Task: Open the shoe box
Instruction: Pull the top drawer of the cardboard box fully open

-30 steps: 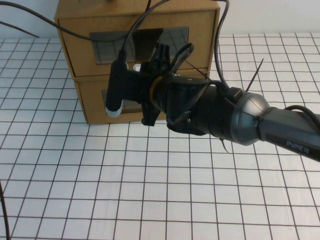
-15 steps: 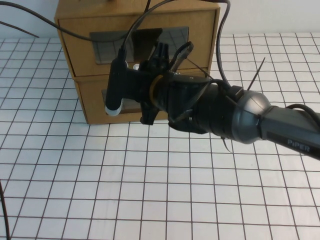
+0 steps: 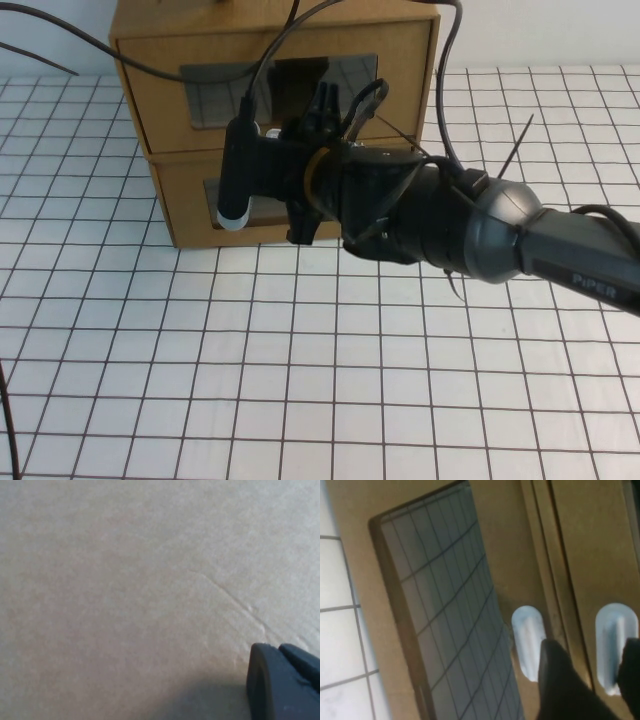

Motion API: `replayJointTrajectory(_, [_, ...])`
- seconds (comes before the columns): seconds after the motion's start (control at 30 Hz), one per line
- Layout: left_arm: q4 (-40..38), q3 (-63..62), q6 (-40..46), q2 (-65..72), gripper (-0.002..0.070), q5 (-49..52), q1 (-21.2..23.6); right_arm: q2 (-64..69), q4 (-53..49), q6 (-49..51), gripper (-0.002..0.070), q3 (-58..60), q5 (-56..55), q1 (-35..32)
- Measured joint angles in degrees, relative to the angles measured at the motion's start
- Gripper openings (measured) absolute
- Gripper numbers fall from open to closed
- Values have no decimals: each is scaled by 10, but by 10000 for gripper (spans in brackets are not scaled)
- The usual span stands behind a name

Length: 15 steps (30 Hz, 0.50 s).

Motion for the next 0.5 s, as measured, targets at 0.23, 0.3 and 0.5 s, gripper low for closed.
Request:
replayJointTrajectory(0.23, [6, 0, 0, 0, -2, 0, 0, 21, -3, 0, 234, -31, 6, 0])
replayJointTrajectory(0.3, [10, 0, 0, 0, -2, -1, 0, 23, -4, 0, 220, -35, 7, 0])
replayJointTrajectory(0.5, [15, 0, 0, 0, -2, -1, 0, 24, -29, 0, 116, -34, 11, 0])
